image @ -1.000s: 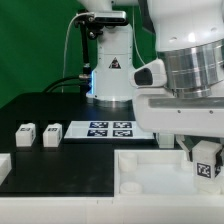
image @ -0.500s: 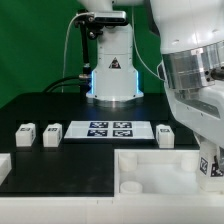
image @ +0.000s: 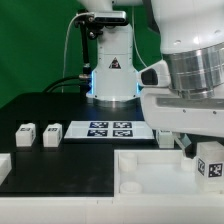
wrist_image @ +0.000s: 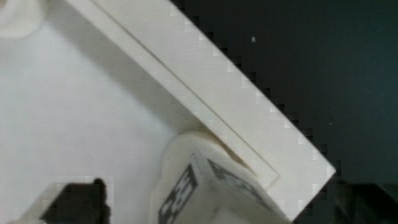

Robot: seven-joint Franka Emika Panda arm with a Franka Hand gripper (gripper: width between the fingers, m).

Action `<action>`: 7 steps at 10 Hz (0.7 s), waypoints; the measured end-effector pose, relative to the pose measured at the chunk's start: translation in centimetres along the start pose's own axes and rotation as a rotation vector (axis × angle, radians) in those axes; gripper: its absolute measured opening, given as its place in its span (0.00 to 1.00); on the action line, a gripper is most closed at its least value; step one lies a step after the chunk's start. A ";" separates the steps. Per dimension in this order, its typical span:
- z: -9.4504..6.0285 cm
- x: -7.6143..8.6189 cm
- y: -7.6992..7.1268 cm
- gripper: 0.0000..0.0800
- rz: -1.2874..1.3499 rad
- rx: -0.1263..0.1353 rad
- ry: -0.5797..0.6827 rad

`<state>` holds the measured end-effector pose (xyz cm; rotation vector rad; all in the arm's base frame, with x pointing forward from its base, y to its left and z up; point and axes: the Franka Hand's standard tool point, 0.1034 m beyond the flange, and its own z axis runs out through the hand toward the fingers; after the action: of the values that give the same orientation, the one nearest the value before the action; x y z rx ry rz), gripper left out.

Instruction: Assemble one leg

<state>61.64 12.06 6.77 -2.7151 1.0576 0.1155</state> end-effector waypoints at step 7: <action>-0.3 0.6 0.0 0.81 -0.668 -0.057 0.034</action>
Offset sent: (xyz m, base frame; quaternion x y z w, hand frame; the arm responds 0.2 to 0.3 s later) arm 0.0081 -0.0186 0.0045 -0.0852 0.0331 -0.3249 0.9413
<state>62.06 11.58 6.93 -2.9649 0.1120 -0.0152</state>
